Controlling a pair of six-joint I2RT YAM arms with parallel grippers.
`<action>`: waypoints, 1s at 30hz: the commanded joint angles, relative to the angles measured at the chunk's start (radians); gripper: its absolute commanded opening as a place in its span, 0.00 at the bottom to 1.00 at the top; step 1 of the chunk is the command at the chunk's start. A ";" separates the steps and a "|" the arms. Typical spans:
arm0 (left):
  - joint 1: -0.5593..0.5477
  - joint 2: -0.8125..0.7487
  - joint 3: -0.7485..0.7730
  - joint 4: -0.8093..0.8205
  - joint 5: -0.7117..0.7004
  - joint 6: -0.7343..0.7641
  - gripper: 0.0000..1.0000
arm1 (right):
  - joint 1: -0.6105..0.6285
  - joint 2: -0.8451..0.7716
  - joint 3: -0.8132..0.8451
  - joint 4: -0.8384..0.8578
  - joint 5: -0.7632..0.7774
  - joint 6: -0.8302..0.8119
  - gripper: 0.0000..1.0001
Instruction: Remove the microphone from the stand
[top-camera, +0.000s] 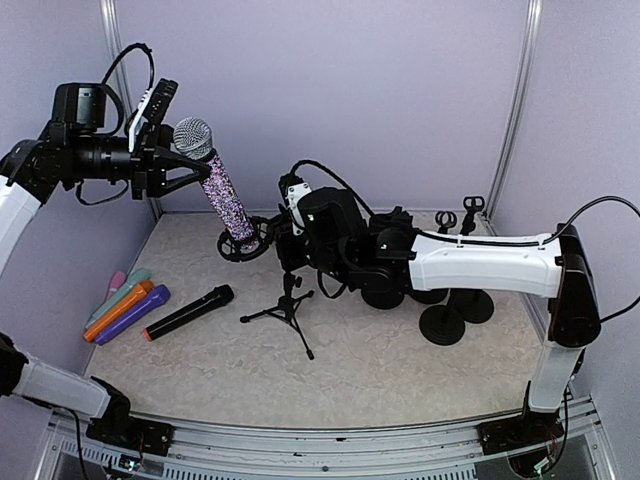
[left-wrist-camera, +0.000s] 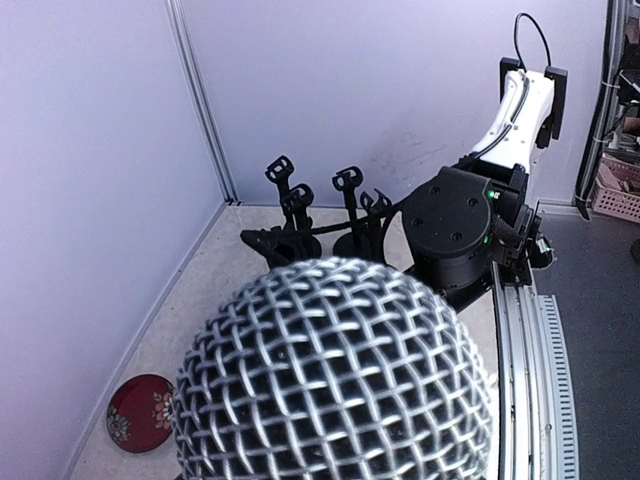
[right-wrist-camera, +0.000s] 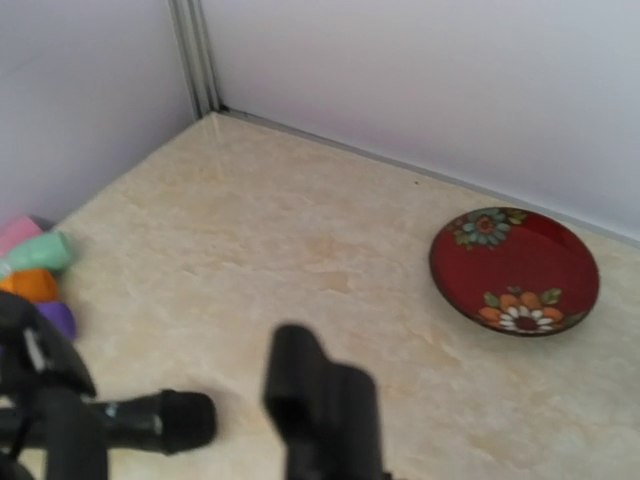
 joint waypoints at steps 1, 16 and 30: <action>-0.005 -0.043 -0.004 0.091 -0.007 0.008 0.17 | 0.005 -0.006 0.029 -0.049 0.066 -0.099 0.00; 0.054 -0.064 0.188 -0.020 -0.151 0.053 0.14 | 0.002 -0.021 -0.023 -0.076 0.148 -0.152 0.00; 0.145 -0.016 -0.294 -0.309 -0.511 0.259 0.00 | -0.031 -0.116 -0.054 -0.045 0.013 -0.047 0.20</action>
